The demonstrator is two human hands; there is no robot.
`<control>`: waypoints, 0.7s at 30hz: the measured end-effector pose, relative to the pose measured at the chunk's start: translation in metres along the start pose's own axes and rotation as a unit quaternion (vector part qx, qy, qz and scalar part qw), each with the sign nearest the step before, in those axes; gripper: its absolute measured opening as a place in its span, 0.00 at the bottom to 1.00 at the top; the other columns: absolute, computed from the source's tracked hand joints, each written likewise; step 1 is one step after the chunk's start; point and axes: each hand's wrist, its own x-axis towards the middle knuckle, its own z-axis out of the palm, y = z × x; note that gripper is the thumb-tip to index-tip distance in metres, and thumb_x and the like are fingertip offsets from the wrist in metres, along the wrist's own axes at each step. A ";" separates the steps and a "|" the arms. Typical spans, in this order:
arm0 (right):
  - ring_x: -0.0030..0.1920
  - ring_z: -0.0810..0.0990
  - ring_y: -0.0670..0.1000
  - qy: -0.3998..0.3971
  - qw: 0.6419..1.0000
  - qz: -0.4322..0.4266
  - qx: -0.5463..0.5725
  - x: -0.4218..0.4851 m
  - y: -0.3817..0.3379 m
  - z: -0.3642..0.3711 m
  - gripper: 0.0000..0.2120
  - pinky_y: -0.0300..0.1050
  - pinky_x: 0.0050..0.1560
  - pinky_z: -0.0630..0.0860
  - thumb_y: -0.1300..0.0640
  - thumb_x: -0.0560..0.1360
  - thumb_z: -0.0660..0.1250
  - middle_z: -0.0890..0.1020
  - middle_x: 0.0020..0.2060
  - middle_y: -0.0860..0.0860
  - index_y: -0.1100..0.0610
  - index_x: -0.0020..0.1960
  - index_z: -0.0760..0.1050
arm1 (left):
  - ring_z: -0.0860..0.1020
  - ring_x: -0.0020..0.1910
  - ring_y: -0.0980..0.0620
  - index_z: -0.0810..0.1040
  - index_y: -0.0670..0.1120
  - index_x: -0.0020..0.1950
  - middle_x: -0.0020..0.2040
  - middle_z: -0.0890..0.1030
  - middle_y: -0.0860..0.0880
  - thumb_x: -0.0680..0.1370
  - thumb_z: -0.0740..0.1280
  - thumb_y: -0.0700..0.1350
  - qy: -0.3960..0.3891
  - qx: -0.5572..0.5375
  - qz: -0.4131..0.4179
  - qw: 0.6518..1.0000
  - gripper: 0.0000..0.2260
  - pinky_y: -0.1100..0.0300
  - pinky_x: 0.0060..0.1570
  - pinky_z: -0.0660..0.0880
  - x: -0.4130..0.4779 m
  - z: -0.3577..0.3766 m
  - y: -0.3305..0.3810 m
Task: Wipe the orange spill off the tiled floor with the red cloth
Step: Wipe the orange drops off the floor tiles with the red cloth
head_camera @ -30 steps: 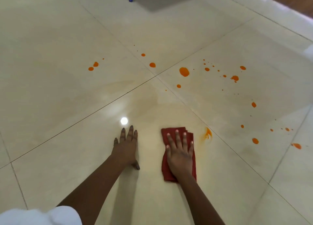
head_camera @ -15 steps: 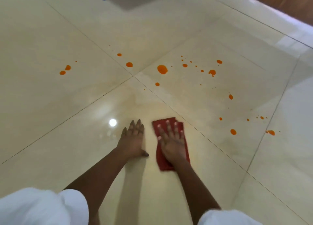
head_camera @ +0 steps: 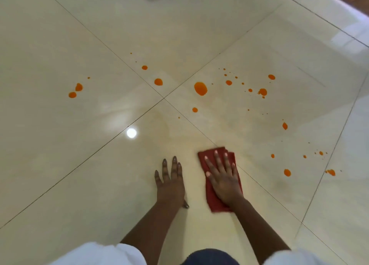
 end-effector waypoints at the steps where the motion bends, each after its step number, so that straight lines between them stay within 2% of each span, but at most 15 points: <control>1: 0.72 0.29 0.50 -0.004 1.000 -0.004 0.004 -0.016 0.010 0.002 0.26 0.54 0.72 0.37 0.32 0.71 0.27 0.33 0.72 0.45 0.32 0.68 0.30 | 0.33 0.73 0.36 0.33 0.40 0.75 0.75 0.30 0.43 0.65 0.74 0.60 0.001 0.006 0.002 1.000 0.59 0.35 0.70 0.42 -0.001 -0.001 0.000; 3: 0.73 0.32 0.49 0.011 0.999 0.040 -0.008 -0.028 0.042 -0.003 0.29 0.52 0.72 0.39 0.31 0.69 0.25 0.37 0.73 0.46 0.32 0.70 0.34 | 0.33 0.73 0.35 0.33 0.39 0.75 0.75 0.30 0.42 0.65 0.74 0.59 -0.003 0.016 0.001 1.000 0.59 0.34 0.69 0.42 -0.002 0.000 0.002; 5: 0.73 0.33 0.50 0.034 0.991 0.127 -0.007 -0.001 0.069 -0.016 0.28 0.55 0.73 0.41 0.33 0.74 0.33 0.39 0.75 0.49 0.40 0.72 0.35 | 0.33 0.73 0.35 0.33 0.38 0.74 0.74 0.30 0.41 0.65 0.74 0.58 0.002 0.019 -0.007 1.000 0.59 0.33 0.68 0.41 0.000 0.000 0.005; 7: 0.74 0.35 0.54 0.045 0.984 0.170 0.009 0.042 0.070 -0.031 0.26 0.58 0.73 0.41 0.40 0.79 0.42 0.39 0.76 0.50 0.42 0.74 0.36 | 0.32 0.73 0.35 0.32 0.38 0.74 0.74 0.29 0.41 0.65 0.75 0.58 0.000 0.021 -0.009 1.000 0.60 0.33 0.69 0.41 0.005 -0.001 0.005; 8: 0.75 0.36 0.55 0.047 0.986 0.158 -0.002 0.057 0.058 -0.034 0.26 0.58 0.73 0.40 0.42 0.80 0.43 0.39 0.76 0.51 0.43 0.74 0.37 | 0.32 0.73 0.35 0.32 0.38 0.74 0.74 0.30 0.40 0.65 0.75 0.58 0.005 0.028 -0.004 1.000 0.60 0.34 0.69 0.41 0.006 -0.001 0.004; 10: 0.75 0.37 0.57 0.046 0.996 0.080 -0.017 0.061 0.022 -0.021 0.26 0.59 0.72 0.40 0.41 0.79 0.41 0.40 0.76 0.51 0.44 0.75 0.40 | 0.32 0.73 0.37 0.33 0.38 0.74 0.74 0.30 0.41 0.63 0.75 0.61 0.008 0.035 0.010 0.999 0.61 0.34 0.69 0.41 0.003 -0.004 0.002; 13: 0.75 0.44 0.58 0.057 0.995 -0.072 -0.035 0.005 -0.001 0.020 0.25 0.58 0.73 0.48 0.41 0.78 0.41 0.50 0.75 0.50 0.42 0.75 0.45 | 0.30 0.73 0.38 0.32 0.39 0.74 0.73 0.27 0.42 0.60 0.75 0.64 0.020 0.033 0.029 0.999 0.65 0.36 0.70 0.39 0.010 -0.004 -0.006; 14: 0.75 0.48 0.57 0.058 0.994 -0.084 -0.031 -0.014 0.009 0.021 0.24 0.57 0.72 0.51 0.42 0.79 0.41 0.54 0.74 0.49 0.41 0.74 0.46 | 0.29 0.72 0.38 0.31 0.38 0.74 0.71 0.25 0.41 0.59 0.75 0.65 0.021 0.034 0.037 0.999 0.66 0.37 0.70 0.37 0.013 -0.004 -0.007; 16: 0.75 0.52 0.55 0.079 0.996 -0.036 -0.030 -0.020 0.042 0.012 0.24 0.57 0.70 0.56 0.40 0.79 0.37 0.56 0.74 0.49 0.40 0.74 0.47 | 0.28 0.72 0.39 0.31 0.37 0.73 0.68 0.22 0.41 0.57 0.74 0.67 0.020 0.023 0.047 0.998 0.68 0.39 0.70 0.35 0.020 -0.005 -0.003; 17: 0.75 0.50 0.55 0.093 0.995 0.003 -0.027 -0.006 0.053 0.002 0.26 0.58 0.71 0.56 0.39 0.78 0.35 0.54 0.74 0.49 0.42 0.75 0.47 | 0.28 0.71 0.39 0.30 0.37 0.73 0.67 0.21 0.41 0.57 0.73 0.69 0.020 0.009 0.044 0.999 0.68 0.39 0.70 0.35 0.024 -0.005 -0.001; 18: 0.75 0.46 0.54 0.101 0.994 0.044 -0.018 0.015 0.057 -0.009 0.26 0.59 0.72 0.52 0.38 0.78 0.35 0.50 0.75 0.50 0.43 0.74 0.45 | 0.27 0.71 0.38 0.30 0.37 0.73 0.68 0.22 0.41 0.57 0.73 0.69 0.017 -0.007 0.037 0.999 0.68 0.40 0.70 0.35 0.026 -0.007 0.002; 20: 0.75 0.37 0.53 0.086 0.992 0.097 0.007 0.060 0.043 -0.025 0.25 0.57 0.72 0.42 0.40 0.79 0.40 0.43 0.76 0.50 0.42 0.75 0.42 | 0.28 0.71 0.38 0.30 0.39 0.73 0.71 0.24 0.42 0.58 0.72 0.70 0.017 -0.019 0.037 0.999 0.67 0.39 0.70 0.36 0.031 -0.012 0.011; 21: 0.75 0.36 0.54 0.077 0.993 0.092 0.006 0.074 0.029 -0.026 0.25 0.56 0.72 0.39 0.42 0.80 0.43 0.41 0.76 0.49 0.42 0.75 0.42 | 0.28 0.72 0.38 0.31 0.39 0.74 0.72 0.25 0.43 0.59 0.72 0.69 0.026 -0.015 0.046 0.999 0.66 0.39 0.70 0.37 0.033 -0.016 0.016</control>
